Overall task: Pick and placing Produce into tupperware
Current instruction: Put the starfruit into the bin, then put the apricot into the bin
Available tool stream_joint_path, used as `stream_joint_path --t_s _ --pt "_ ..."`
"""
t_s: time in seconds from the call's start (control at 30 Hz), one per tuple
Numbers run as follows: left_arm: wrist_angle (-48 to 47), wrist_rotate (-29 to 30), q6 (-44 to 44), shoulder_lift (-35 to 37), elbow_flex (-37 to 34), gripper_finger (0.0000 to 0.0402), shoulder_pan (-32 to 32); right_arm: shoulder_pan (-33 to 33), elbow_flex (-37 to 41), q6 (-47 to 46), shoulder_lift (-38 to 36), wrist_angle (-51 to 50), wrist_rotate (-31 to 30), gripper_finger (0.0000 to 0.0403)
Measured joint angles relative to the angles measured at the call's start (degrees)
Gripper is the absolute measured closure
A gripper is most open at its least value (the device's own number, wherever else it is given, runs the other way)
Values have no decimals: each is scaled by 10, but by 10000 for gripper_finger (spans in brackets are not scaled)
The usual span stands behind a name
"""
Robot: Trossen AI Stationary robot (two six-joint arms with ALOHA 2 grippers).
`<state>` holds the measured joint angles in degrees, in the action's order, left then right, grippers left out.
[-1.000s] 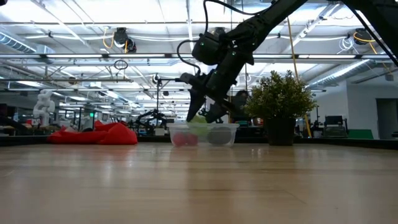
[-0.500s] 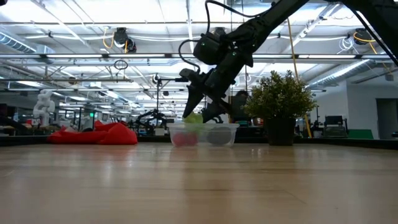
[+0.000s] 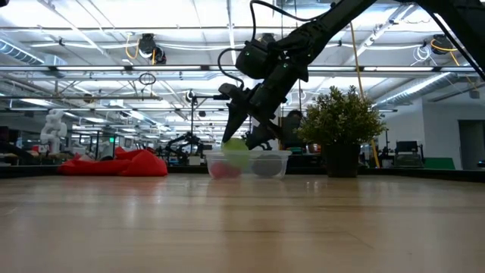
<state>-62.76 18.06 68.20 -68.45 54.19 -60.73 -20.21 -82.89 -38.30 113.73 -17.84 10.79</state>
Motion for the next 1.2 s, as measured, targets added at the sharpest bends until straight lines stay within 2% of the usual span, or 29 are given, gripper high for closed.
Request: stream_joint_path --t_s 0.23,0.5,0.77,1.03,1.2 --pt "0 0 0 0 0 243 0 -2 0 0 0 -2 3 167" --pt "0 0 0 0 0 243 0 -12 0 -16 0 1 50 167" --pt "0 0 0 0 0 243 0 -10 0 -16 -1 40 56 167" --pt "0 0 0 0 0 243 0 1 0 -21 -39 59 58 167" --pt "0 0 0 0 0 243 0 35 0 -33 -78 94 57 167"
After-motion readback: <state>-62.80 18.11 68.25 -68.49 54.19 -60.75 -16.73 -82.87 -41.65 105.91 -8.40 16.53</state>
